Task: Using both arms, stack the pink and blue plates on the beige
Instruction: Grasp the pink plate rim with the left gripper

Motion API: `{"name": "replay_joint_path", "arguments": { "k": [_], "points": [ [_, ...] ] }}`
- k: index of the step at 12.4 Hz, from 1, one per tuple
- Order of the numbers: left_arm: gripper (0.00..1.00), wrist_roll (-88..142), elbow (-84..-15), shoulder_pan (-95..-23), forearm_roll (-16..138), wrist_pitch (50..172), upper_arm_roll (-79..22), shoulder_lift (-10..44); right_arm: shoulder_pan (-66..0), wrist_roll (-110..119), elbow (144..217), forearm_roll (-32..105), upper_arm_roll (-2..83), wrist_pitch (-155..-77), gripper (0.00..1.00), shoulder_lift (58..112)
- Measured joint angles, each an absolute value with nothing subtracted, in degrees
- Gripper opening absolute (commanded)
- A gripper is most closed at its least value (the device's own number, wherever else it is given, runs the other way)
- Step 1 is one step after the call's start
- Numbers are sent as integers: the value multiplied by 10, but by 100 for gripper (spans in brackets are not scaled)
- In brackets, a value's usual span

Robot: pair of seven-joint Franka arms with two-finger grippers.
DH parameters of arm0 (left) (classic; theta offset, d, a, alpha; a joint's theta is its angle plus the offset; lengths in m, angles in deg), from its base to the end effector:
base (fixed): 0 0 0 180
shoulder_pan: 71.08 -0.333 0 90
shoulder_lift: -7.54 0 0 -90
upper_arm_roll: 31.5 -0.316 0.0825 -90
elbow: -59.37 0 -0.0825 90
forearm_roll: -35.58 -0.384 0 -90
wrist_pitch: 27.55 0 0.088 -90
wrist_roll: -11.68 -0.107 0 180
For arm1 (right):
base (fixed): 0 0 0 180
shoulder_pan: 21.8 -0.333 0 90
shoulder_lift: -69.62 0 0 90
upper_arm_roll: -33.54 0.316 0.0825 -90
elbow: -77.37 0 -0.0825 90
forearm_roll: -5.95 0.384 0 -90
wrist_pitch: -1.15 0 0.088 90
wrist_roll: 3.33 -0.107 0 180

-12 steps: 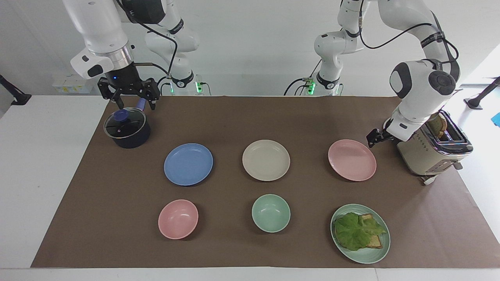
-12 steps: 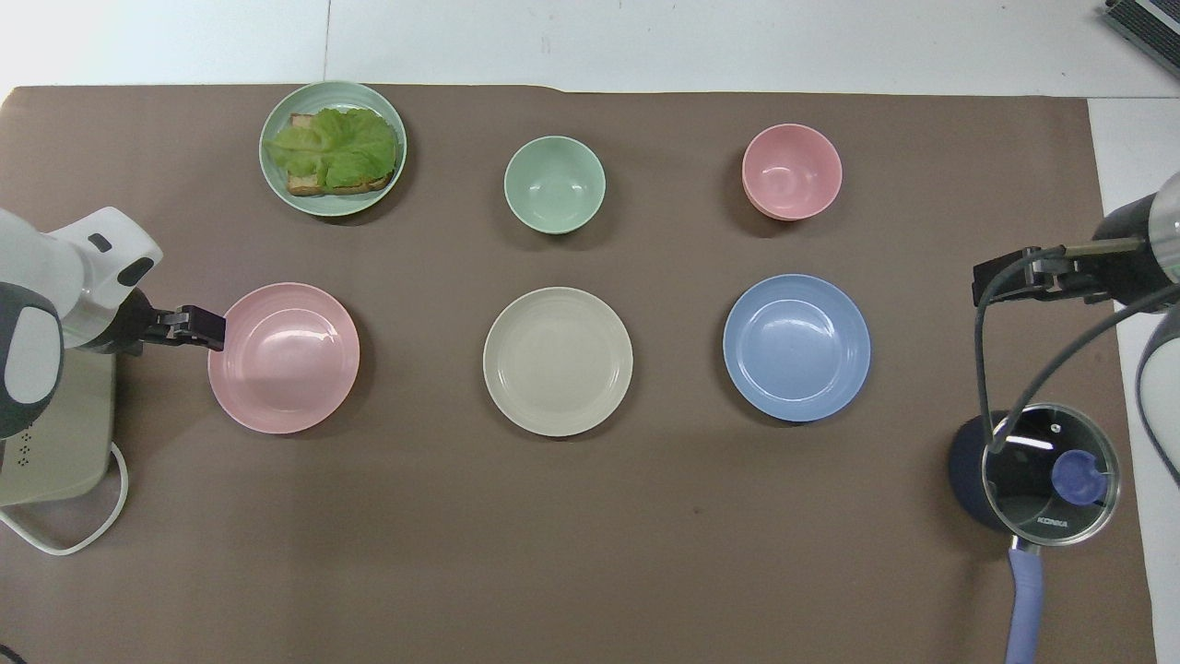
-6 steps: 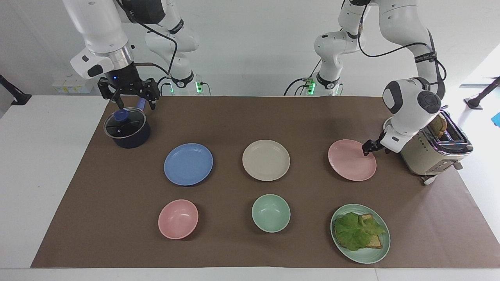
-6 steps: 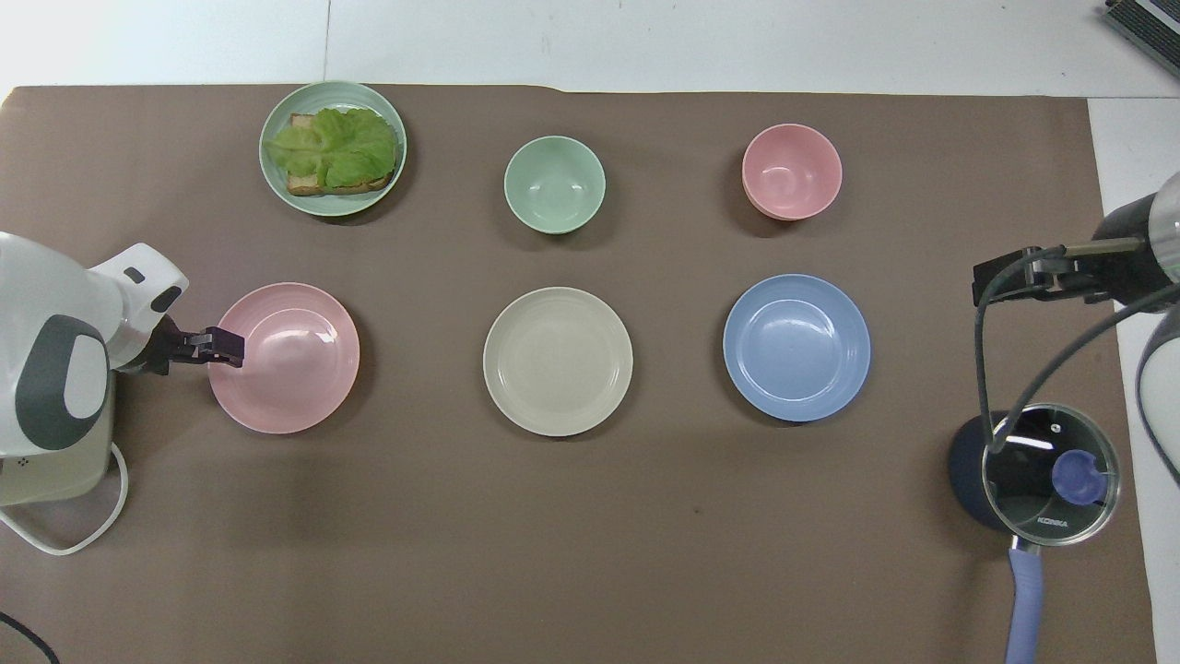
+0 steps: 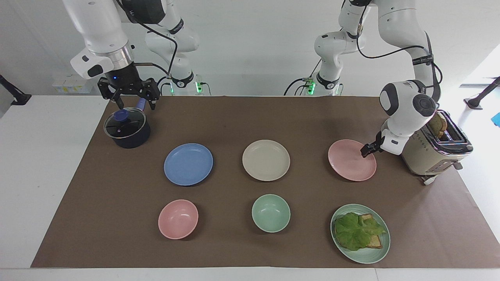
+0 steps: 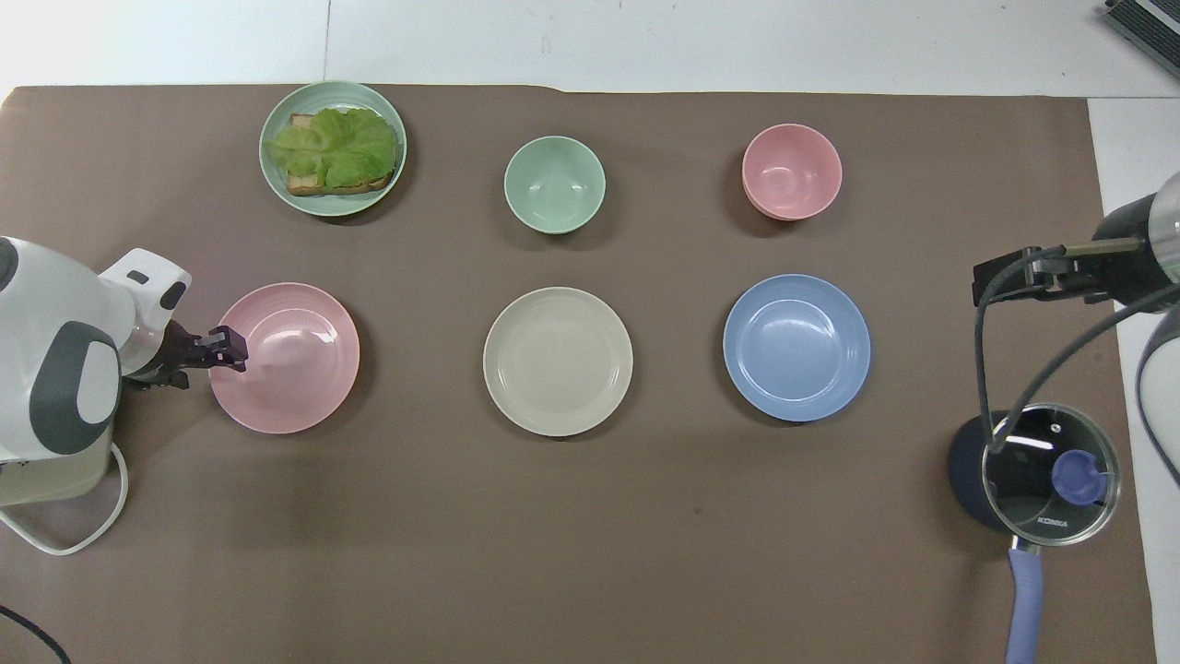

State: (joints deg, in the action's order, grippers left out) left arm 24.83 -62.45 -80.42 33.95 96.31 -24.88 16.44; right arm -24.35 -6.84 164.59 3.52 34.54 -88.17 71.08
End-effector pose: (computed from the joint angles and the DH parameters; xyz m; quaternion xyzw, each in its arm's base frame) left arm 0.5491 0.0279 0.3283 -0.9898 -0.1294 0.0588 0.0078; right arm 0.5609 0.0301 0.6322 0.9998 0.0000 0.0069 0.0206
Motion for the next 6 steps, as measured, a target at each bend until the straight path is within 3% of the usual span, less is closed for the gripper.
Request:
{"name": "replay_joint_path", "arguments": {
  "k": [6],
  "points": [
    [35,262,-632,-804,352,964,-250,166,-243,-68,1646,35,345,-882,100,711]
  ]
}}
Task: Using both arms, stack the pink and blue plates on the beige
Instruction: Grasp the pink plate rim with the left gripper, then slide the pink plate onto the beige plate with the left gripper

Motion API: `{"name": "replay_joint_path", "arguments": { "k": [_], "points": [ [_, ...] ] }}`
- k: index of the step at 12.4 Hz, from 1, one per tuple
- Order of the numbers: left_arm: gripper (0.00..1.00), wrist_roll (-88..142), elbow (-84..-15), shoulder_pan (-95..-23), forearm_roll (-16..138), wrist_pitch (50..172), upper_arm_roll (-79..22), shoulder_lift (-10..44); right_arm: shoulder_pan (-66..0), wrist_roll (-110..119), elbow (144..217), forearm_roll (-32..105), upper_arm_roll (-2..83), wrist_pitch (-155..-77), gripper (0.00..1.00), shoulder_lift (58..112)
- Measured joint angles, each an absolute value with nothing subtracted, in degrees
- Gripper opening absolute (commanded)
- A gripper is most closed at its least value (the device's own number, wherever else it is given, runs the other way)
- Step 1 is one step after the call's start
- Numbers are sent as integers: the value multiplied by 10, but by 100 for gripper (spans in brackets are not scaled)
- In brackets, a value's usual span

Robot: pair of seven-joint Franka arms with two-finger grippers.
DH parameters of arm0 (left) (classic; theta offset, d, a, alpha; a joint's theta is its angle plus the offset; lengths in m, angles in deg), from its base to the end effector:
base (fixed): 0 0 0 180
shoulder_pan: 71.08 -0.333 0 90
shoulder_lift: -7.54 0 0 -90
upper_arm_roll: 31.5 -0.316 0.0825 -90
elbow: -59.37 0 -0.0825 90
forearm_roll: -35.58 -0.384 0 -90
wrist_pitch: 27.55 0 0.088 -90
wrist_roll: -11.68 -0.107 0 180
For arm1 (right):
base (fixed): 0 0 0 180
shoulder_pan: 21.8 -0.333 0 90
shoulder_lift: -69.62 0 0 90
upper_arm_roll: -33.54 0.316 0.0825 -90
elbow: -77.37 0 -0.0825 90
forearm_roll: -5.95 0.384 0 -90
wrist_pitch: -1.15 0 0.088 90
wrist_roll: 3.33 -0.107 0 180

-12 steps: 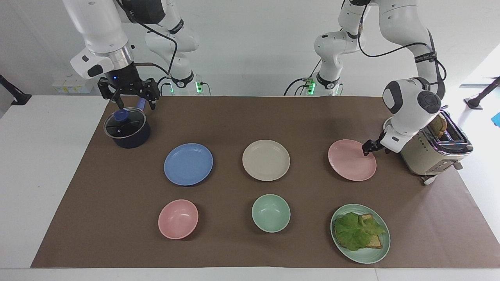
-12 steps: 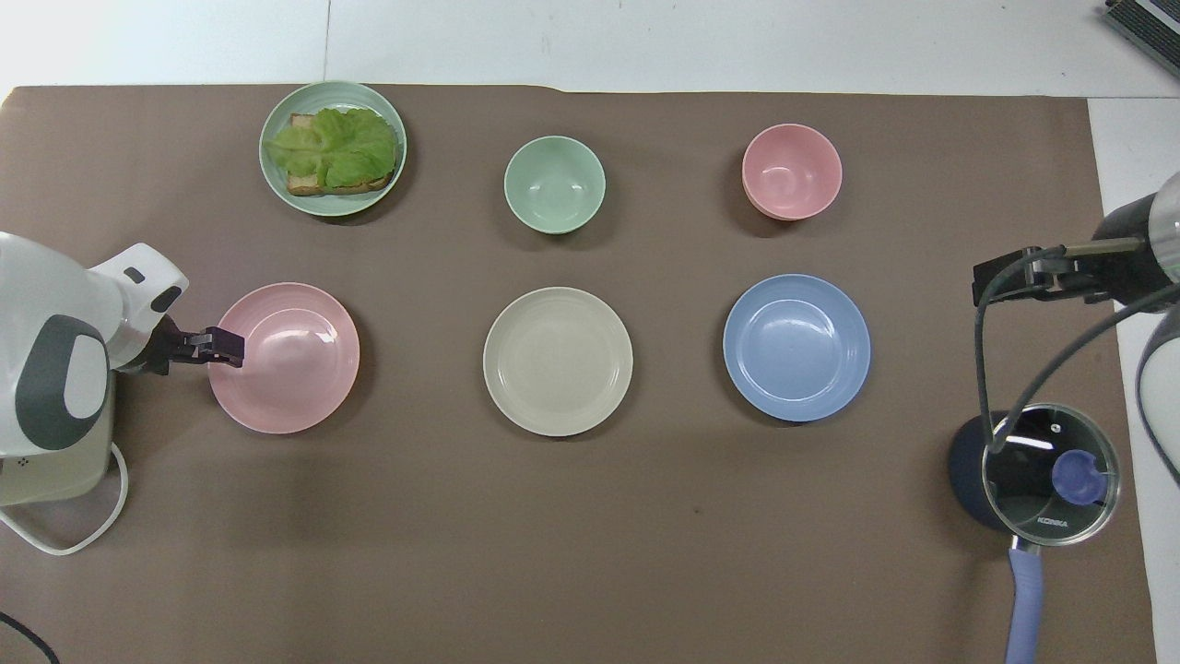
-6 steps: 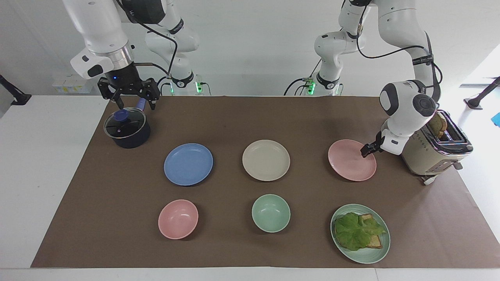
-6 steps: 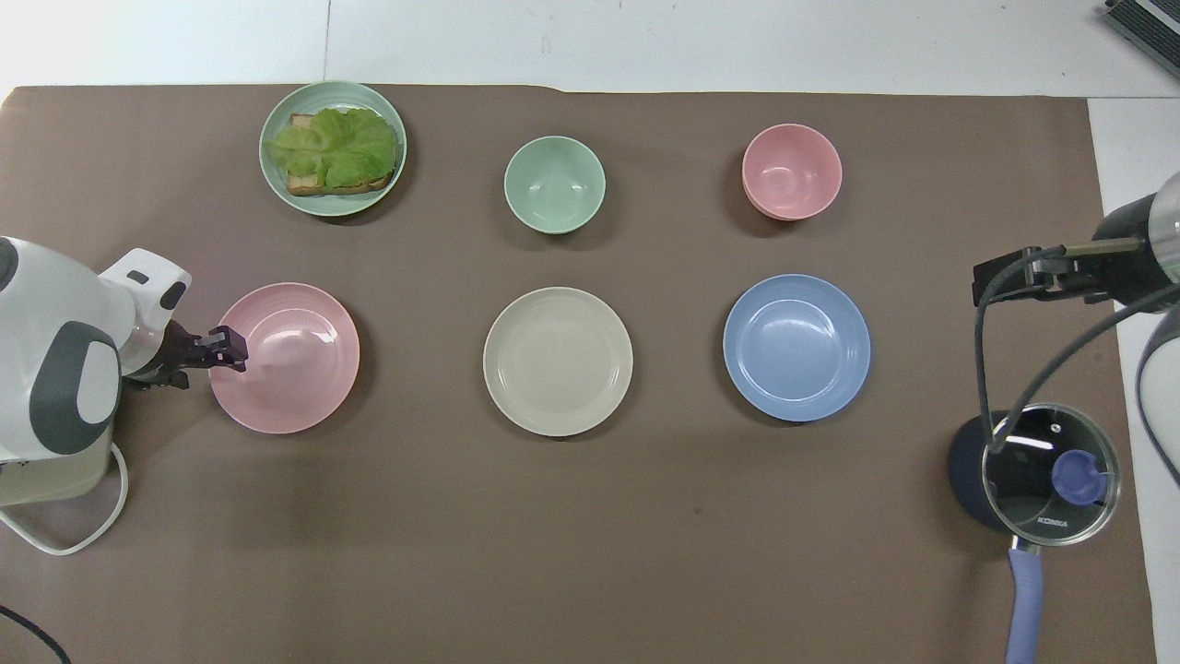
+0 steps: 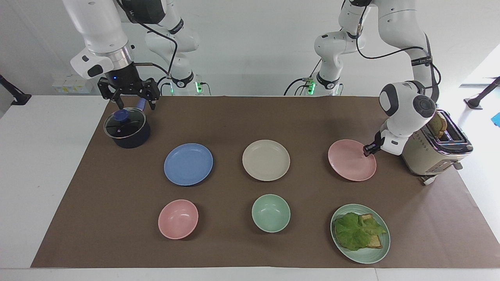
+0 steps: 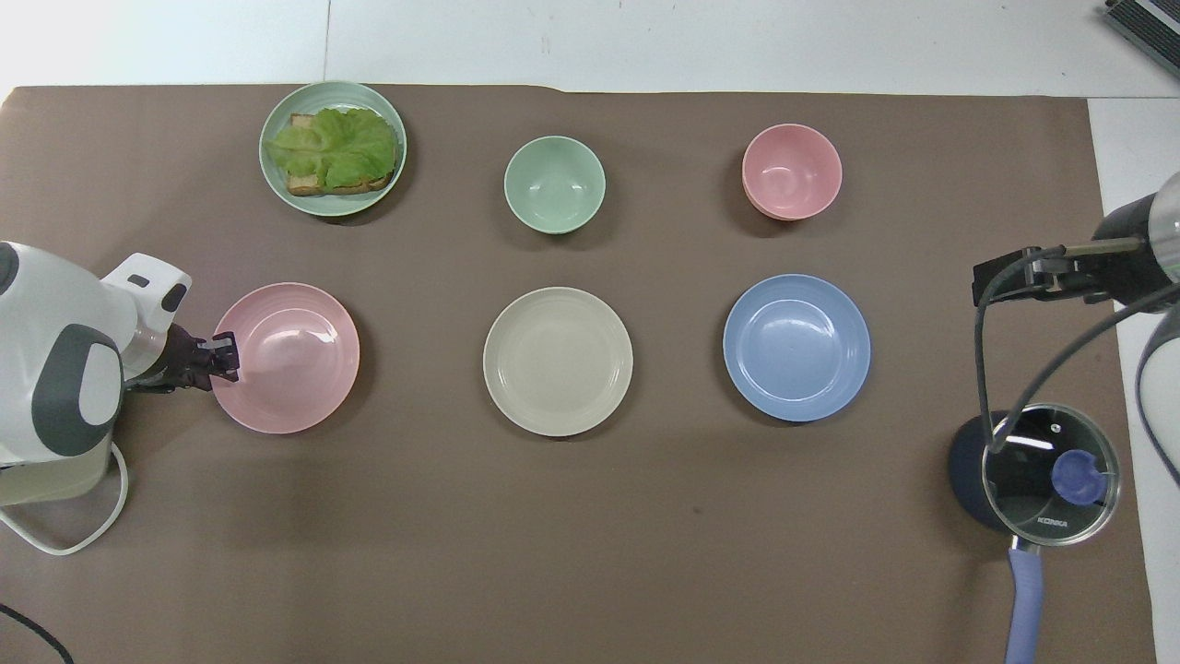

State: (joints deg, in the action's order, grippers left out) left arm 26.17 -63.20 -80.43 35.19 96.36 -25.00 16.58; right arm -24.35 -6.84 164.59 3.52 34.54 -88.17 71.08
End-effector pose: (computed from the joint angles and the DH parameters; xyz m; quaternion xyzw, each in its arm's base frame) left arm 0.5452 0.0280 0.3215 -0.9867 -0.1484 0.0669 0.0006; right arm 0.5609 0.0301 0.6322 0.9998 0.0000 0.0069 0.0206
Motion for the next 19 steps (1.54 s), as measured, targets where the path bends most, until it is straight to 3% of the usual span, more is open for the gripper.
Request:
{"name": "replay_joint_path", "arguments": {
  "k": [2,3,5,13,19],
  "points": [
    [35,263,-633,-804,352,964,-250,166,-243,-68,1646,35,345,-882,100,711],
    [29,263,-634,-805,352,964,-251,166,-243,-68,1646,35,345,-882,100,711],
    [0,264,-634,-805,352,964,-251,166,-243,-68,1646,35,345,-882,100,711],
    [0,262,-624,-805,355,939,-247,162,-243,-68,1646,35,345,-882,100,711],
    [0,335,-517,-715,397,773,-229,142,-243,-68,1646,35,345,-882,100,711]
  ]
}}
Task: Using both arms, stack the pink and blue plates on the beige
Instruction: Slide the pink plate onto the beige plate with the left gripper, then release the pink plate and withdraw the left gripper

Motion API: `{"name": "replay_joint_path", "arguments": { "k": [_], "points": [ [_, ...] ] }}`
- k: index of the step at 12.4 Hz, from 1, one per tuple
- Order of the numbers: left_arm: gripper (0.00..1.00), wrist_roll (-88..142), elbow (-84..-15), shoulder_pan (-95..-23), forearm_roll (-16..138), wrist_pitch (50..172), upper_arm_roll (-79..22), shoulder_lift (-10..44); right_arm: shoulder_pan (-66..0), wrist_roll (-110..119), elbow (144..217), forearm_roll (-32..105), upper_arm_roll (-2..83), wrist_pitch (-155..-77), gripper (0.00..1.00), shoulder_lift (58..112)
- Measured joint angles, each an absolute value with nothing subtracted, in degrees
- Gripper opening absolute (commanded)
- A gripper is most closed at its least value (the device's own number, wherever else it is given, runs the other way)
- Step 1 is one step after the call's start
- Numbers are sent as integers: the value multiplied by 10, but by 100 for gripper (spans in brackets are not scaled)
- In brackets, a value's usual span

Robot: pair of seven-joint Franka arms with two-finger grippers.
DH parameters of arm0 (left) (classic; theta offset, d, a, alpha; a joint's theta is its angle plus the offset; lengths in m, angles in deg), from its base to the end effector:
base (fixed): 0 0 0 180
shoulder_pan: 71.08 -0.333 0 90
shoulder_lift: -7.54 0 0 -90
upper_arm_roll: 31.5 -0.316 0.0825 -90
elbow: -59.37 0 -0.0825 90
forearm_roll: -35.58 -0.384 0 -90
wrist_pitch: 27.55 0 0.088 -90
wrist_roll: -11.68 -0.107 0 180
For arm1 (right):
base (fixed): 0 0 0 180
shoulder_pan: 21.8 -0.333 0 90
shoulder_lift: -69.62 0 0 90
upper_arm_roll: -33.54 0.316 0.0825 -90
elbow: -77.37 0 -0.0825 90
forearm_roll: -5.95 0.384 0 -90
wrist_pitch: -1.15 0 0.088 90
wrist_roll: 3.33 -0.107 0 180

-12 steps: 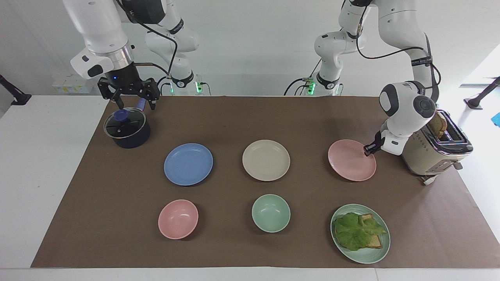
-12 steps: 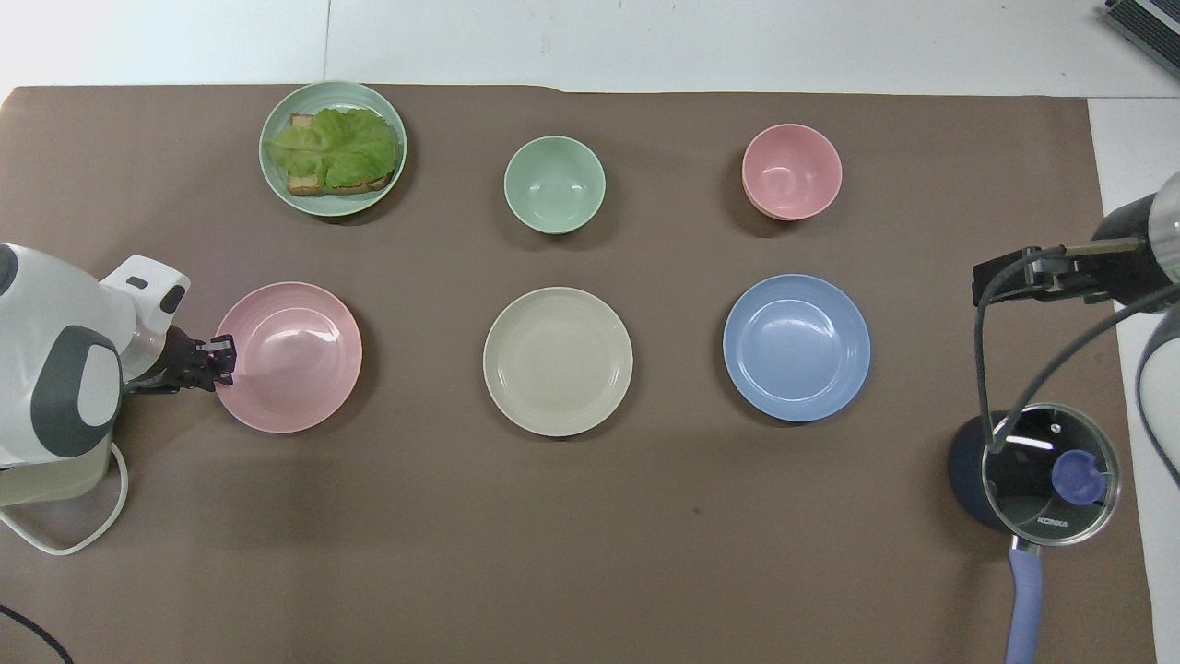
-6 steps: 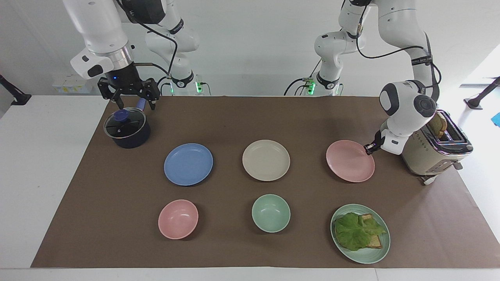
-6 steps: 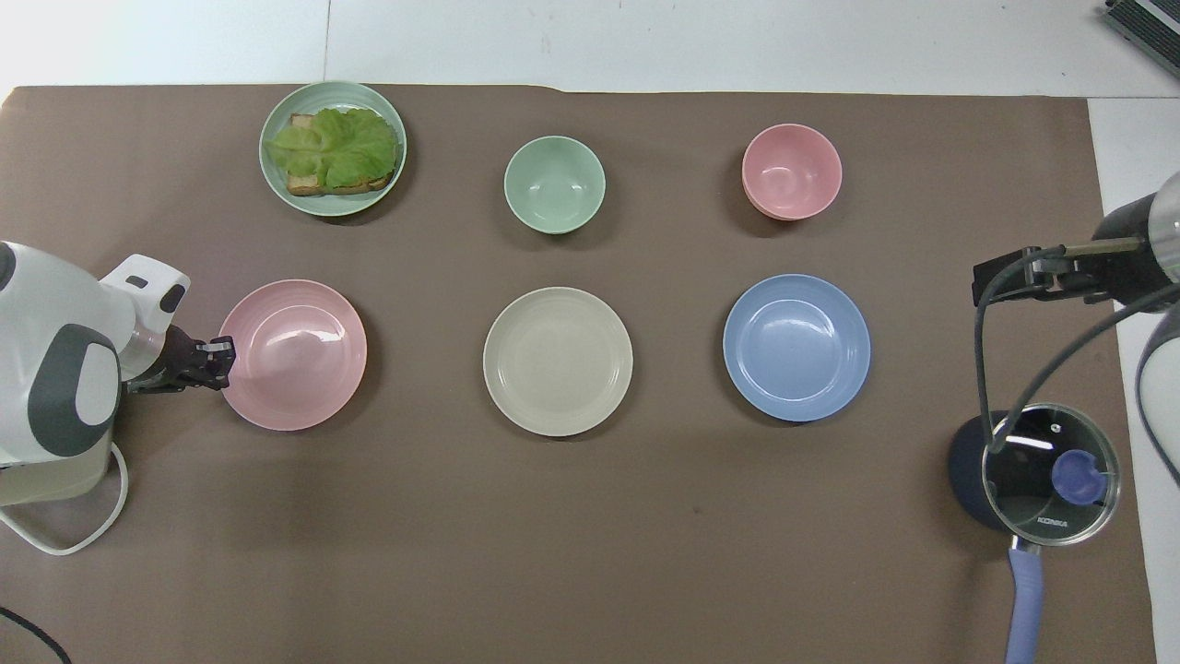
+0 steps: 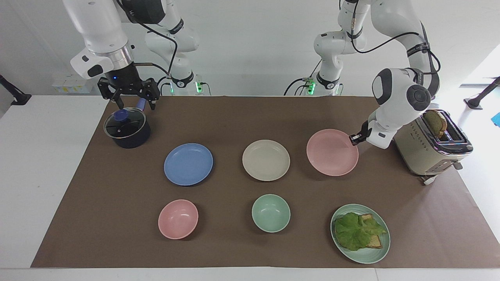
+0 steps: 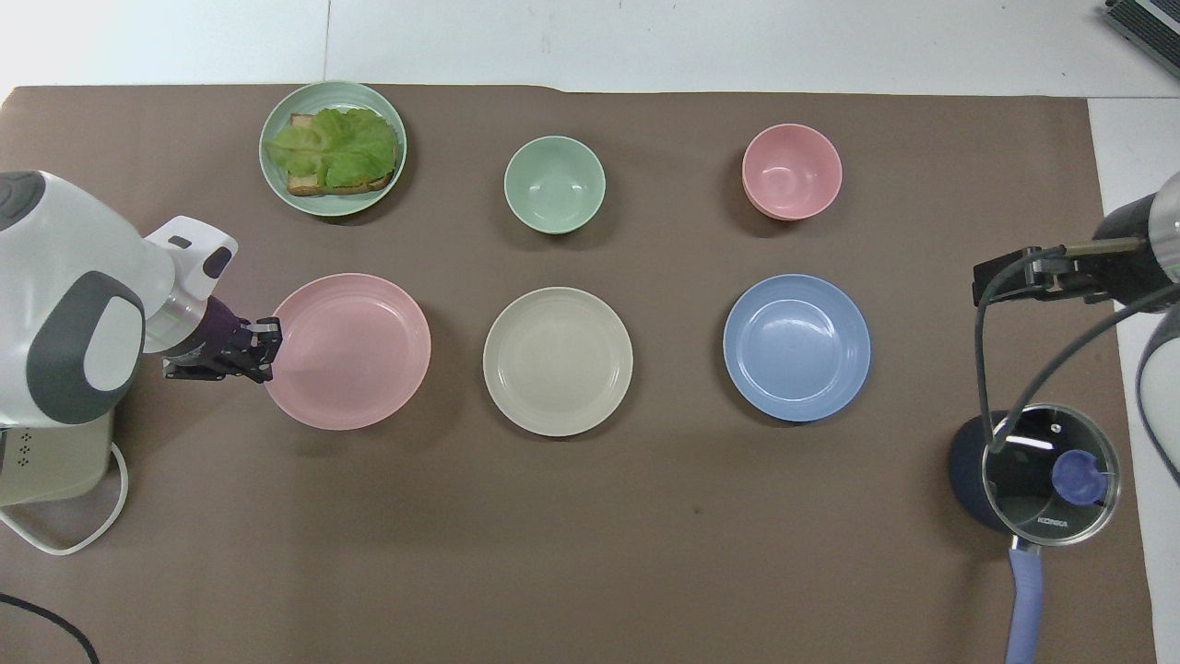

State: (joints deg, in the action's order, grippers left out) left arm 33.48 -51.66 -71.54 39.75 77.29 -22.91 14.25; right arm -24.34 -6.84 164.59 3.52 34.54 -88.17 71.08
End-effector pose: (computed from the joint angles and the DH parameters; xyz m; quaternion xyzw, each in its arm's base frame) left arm 0.5528 -0.0830 0.4085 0.9842 0.1308 -0.1189 0.0123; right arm 0.5609 0.0300 0.6322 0.9998 -0.0001 0.0069 0.0206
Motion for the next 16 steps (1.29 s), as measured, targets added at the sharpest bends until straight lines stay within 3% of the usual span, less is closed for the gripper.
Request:
{"name": "replay_joint_path", "arguments": {
  "k": [8,12,13,14,16],
  "points": [
    [0,434,-522,-553,439,870,-224,150,-243,-68,1646,35,345,-882,100,711],
    [4,442,-544,-513,446,958,-224,194,-243,-68,1646,35,345,-882,100,711],
    [73,442,-547,-509,446,966,-224,202,-243,-68,1646,35,345,-882,100,711],
    [100,442,-548,-507,446,967,-224,205,-243,-68,1646,35,345,-882,100,711],
    [100,442,-547,-507,446,967,-226,203,-243,-68,1646,35,345,-882,100,711]
  ]
}}
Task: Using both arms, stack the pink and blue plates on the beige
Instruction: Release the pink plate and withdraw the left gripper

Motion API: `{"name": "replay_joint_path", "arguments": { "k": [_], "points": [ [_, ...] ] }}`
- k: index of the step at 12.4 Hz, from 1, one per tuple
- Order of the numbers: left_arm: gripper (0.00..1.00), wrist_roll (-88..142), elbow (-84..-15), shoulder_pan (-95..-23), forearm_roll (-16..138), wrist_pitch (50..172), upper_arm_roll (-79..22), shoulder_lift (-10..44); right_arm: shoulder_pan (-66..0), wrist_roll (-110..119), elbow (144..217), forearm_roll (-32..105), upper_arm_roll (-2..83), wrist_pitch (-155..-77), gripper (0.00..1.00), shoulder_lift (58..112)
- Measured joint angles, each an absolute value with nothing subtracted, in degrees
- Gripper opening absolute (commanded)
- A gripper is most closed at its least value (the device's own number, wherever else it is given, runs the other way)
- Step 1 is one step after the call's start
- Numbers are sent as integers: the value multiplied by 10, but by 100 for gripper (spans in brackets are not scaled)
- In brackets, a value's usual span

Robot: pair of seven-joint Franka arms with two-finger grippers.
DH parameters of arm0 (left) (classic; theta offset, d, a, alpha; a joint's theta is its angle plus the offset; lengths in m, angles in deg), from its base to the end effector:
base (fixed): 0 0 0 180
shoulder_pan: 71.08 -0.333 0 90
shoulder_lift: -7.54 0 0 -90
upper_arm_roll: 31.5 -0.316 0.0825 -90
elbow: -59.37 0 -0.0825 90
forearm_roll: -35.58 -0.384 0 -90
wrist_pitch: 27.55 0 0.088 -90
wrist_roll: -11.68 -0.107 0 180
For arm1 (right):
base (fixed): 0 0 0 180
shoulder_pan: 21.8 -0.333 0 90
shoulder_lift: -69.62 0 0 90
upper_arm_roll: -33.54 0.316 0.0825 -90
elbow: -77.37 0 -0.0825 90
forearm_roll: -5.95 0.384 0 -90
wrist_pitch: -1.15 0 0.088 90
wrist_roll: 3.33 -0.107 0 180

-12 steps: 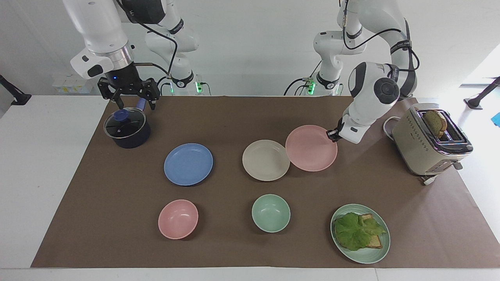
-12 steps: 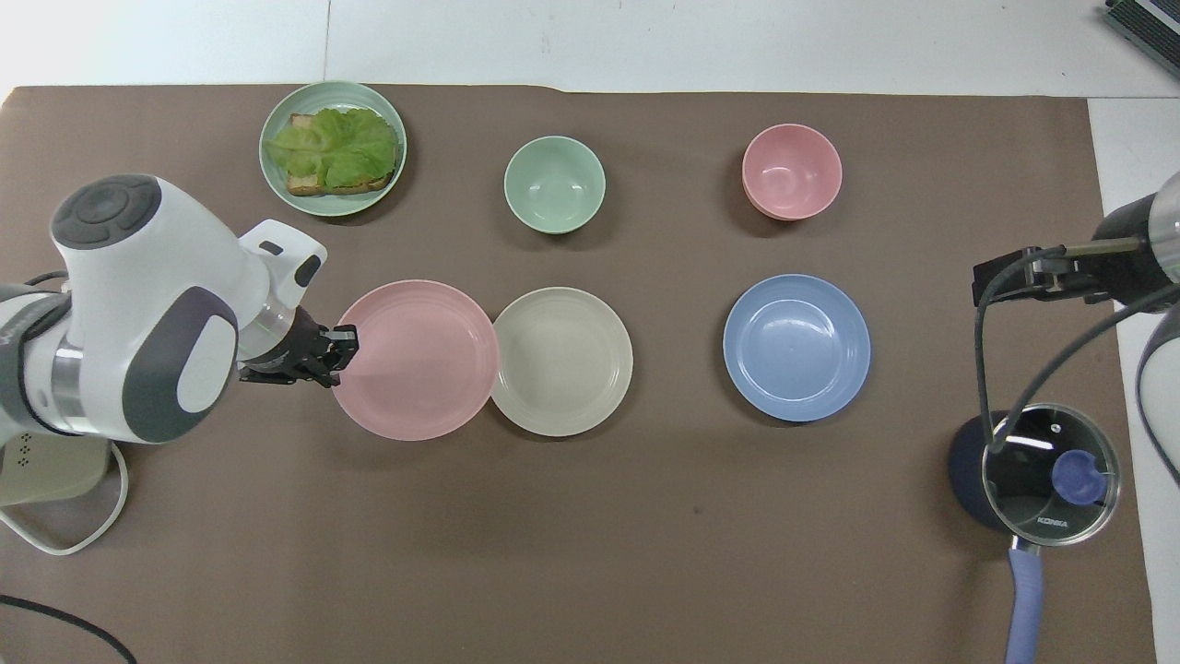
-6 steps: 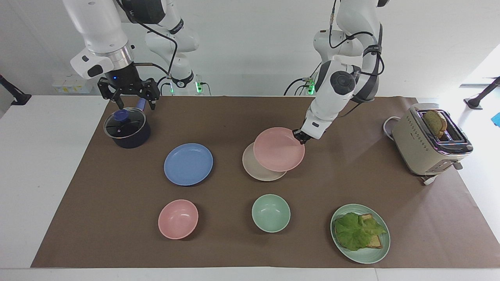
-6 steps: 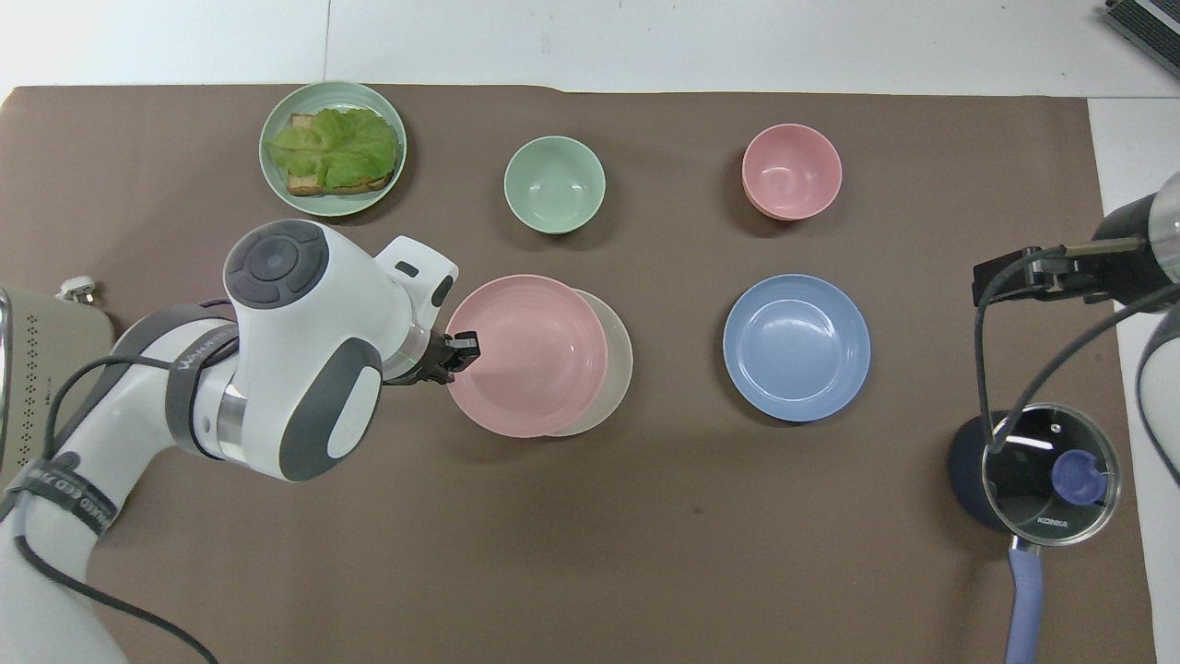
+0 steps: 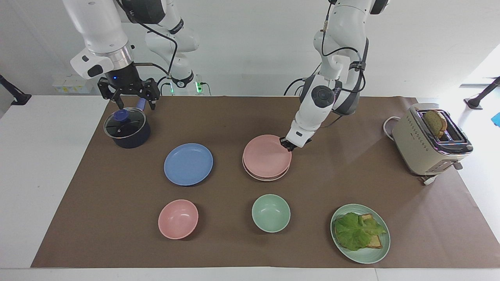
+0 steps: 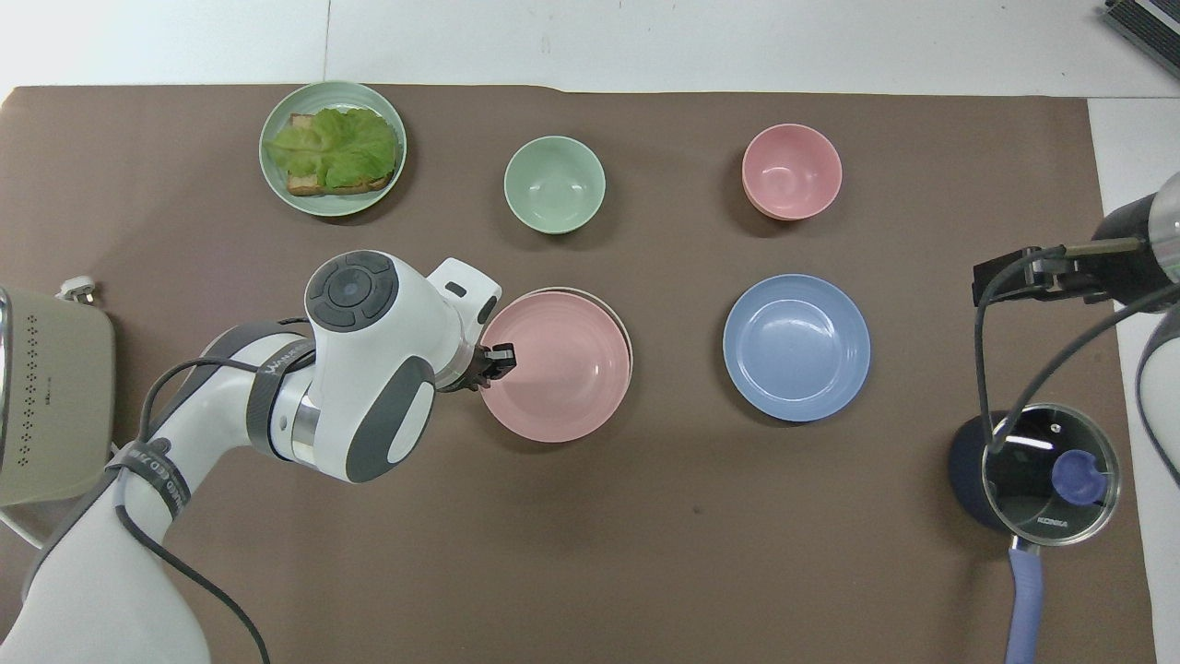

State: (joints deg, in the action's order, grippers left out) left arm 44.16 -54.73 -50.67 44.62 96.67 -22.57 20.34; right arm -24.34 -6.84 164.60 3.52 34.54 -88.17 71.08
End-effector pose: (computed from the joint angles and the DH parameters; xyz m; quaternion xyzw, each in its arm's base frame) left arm 0.5129 -0.2921 0.3494 0.9936 0.0745 -0.0612 0.0582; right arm 0.5609 0.0300 0.6321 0.9998 -0.0001 0.0068 0.0206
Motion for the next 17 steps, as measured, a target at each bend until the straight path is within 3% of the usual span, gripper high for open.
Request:
{"name": "replay_joint_path", "arguments": {
  "k": [3,6,12,17],
  "points": [
    [100,434,-543,-512,446,967,-234,202,-243,-68,1646,35,345,-882,100,711],
    [100,358,-521,-570,424,950,-241,200,-243,-68,1646,35,345,-882,100,711],
    [100,182,-368,-706,371,780,-245,196,-243,-68,1646,35,345,-882,100,711],
    [100,169,-311,-720,370,698,-242,154,-243,-68,1646,35,345,-882,100,711]
  ]
}}
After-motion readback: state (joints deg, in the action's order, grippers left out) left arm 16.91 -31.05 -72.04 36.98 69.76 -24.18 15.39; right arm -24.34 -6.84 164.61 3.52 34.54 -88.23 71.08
